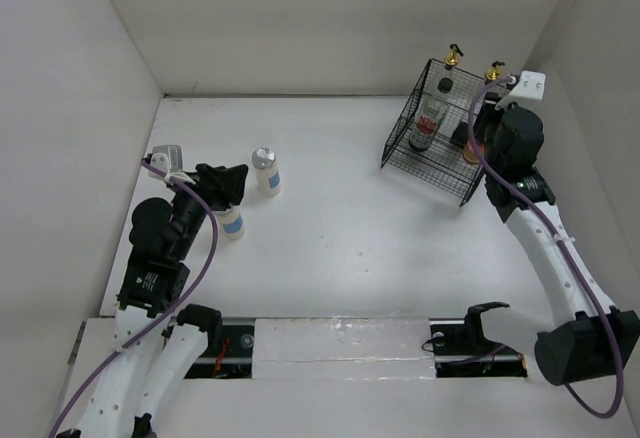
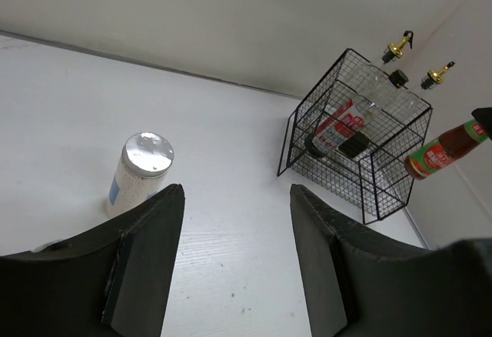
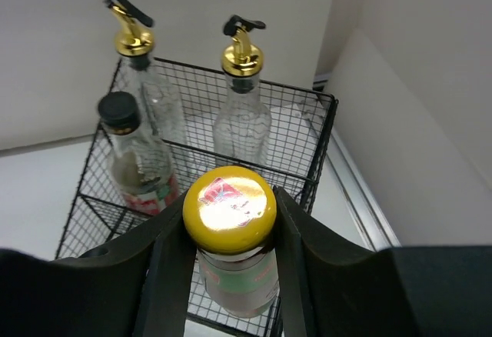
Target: Organize the condiment bottles
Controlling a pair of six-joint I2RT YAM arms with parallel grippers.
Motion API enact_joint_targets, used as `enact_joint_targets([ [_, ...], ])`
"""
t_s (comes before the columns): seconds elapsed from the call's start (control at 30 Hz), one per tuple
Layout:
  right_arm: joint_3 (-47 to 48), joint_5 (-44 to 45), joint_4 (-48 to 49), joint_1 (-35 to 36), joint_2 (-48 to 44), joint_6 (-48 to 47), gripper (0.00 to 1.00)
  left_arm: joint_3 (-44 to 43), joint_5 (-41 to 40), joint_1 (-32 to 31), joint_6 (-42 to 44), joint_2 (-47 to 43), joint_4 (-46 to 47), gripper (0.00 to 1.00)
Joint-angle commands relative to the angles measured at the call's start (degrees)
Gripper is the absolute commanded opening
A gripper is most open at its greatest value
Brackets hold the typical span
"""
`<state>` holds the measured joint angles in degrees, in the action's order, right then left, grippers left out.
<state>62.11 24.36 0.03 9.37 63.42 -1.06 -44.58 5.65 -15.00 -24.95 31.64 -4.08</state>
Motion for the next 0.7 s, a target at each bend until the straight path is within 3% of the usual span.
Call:
enact_joint_targets([
  [0.0, 4.78, -4.58, 10.69, -3.20, 1.17, 2.11, 0.28, 0.10, 0.85, 0.15, 0.34, -0.44, 2.85, 0.53],
  [0.67, 10.14, -5.64, 21.32, -8.14, 12.87, 2.82, 0.27, 0.10, 0.33, 0.15, 0.87, 1.15, 2.85, 0.53],
])
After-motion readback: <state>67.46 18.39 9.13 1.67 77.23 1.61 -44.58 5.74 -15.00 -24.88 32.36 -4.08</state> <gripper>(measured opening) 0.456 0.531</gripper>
